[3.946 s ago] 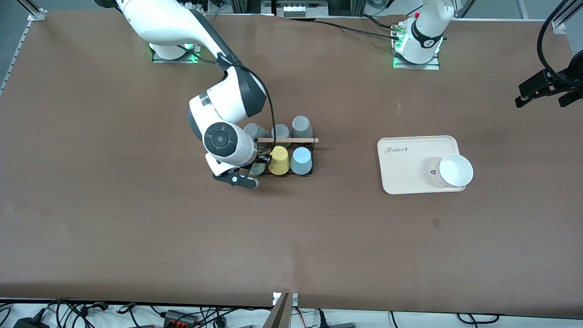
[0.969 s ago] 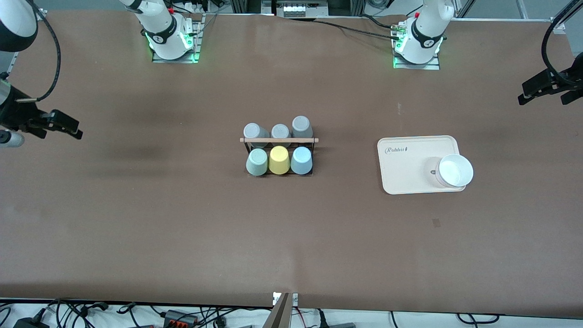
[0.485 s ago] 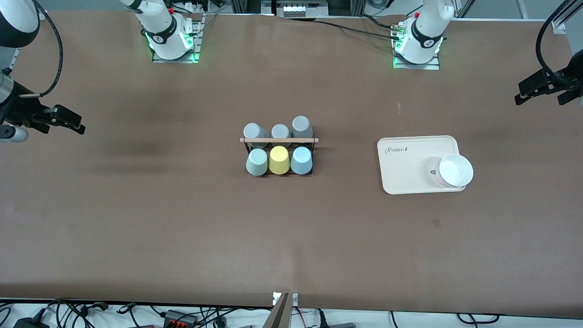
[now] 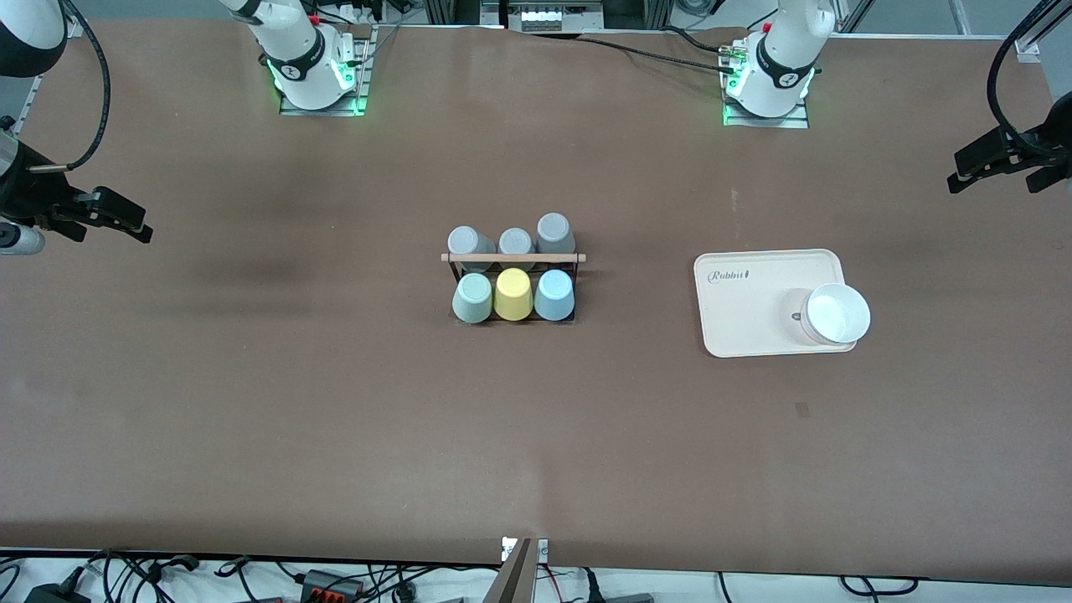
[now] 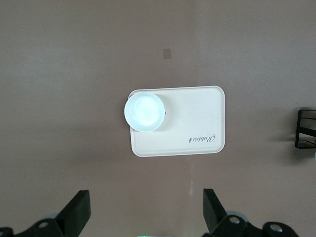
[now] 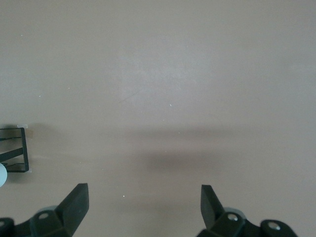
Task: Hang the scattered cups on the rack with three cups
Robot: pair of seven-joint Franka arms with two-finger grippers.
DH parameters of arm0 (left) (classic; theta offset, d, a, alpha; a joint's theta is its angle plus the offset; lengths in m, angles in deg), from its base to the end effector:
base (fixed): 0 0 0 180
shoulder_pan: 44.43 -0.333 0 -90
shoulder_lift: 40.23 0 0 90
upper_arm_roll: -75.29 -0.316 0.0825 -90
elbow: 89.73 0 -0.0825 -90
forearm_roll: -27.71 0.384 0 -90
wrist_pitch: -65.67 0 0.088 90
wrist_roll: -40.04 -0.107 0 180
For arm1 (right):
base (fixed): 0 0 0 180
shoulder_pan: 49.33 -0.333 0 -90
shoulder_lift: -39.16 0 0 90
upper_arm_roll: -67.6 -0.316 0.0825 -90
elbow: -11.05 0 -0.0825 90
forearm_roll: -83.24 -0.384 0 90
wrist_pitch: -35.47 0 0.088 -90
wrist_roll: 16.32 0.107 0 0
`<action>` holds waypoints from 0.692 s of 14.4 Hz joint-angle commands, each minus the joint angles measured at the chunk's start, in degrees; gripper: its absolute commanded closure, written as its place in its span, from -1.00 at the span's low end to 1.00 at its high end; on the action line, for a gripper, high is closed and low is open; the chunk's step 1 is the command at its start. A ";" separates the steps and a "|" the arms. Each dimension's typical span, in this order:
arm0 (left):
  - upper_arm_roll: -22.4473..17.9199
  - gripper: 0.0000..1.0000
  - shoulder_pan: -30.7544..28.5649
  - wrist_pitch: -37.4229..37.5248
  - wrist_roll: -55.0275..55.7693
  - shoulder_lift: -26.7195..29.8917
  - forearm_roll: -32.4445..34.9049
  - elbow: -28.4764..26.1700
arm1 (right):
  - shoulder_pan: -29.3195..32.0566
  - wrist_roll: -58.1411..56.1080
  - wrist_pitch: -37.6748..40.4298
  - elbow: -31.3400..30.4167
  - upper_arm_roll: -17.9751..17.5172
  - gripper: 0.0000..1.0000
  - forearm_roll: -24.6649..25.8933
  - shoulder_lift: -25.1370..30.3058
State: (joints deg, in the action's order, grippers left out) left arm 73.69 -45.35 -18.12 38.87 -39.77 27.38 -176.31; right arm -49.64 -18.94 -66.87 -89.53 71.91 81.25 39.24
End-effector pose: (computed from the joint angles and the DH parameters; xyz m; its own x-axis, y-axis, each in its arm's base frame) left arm 0.5406 0.0232 0.6475 0.9989 0.0229 -0.0405 0.0232 -0.9997 0.0068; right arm 0.5649 -0.0365 0.5562 0.9989 -0.0315 0.0335 -0.0304 -0.9990 -0.0328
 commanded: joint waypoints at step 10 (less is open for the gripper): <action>0.19 -1.00 -0.40 -0.76 0.29 0.68 -0.11 -0.43 | 4.97 -0.19 3.46 -0.41 -5.71 -1.00 0.50 2.65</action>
State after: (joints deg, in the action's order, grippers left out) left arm 73.69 -45.45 -18.35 38.87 -39.77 27.38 -176.31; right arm -45.71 -18.93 -65.02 -89.52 67.19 81.25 40.39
